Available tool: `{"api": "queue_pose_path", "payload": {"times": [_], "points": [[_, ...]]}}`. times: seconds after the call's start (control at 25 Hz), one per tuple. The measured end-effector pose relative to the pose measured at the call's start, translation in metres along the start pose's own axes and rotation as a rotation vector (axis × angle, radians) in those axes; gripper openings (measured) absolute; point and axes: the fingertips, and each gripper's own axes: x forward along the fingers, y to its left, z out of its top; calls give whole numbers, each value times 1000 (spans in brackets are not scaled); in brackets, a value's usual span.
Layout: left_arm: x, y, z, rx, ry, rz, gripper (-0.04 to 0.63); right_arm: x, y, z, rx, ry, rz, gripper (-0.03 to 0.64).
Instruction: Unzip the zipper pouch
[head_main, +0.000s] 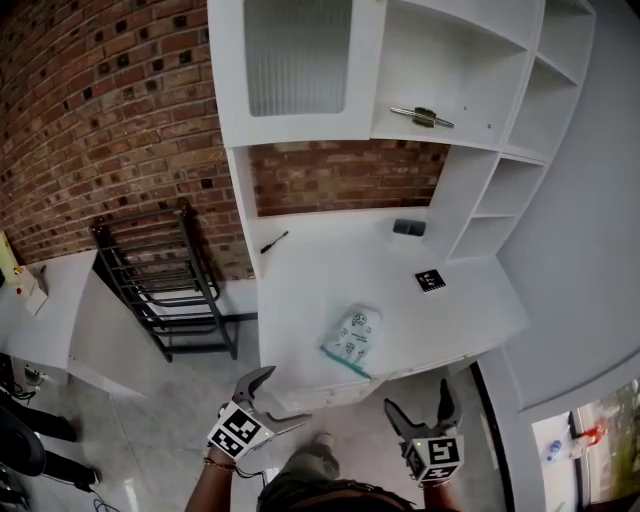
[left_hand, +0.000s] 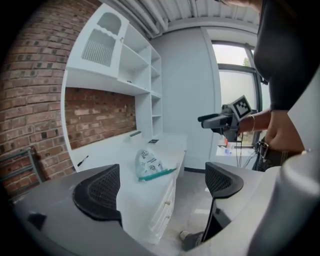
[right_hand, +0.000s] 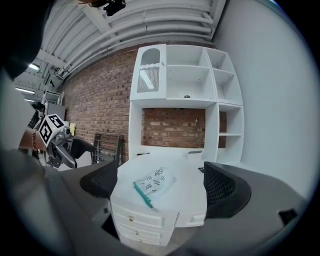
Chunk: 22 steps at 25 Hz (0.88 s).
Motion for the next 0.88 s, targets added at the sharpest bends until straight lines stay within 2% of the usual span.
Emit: {"api": "queue_pose_path", "payload": {"times": [0.12,0.56,0.72,0.8,0.88], "points": [[11,15,0,12,6,-64,522,16,-3,1,-1,12,-6,517],[63,69,-16,105,89,-177,469,68,-19,2,19,14,-48,502],[86,80,-29,145,132,-272,449,74,-24,0,29,24,-62,500],[97,82,-34,184,164,-328,430,75,-26,-4,30,34,-66,500],[109,83,-36,257,198,-380,417,76,-30,-7,32,43,-75,500]]}}
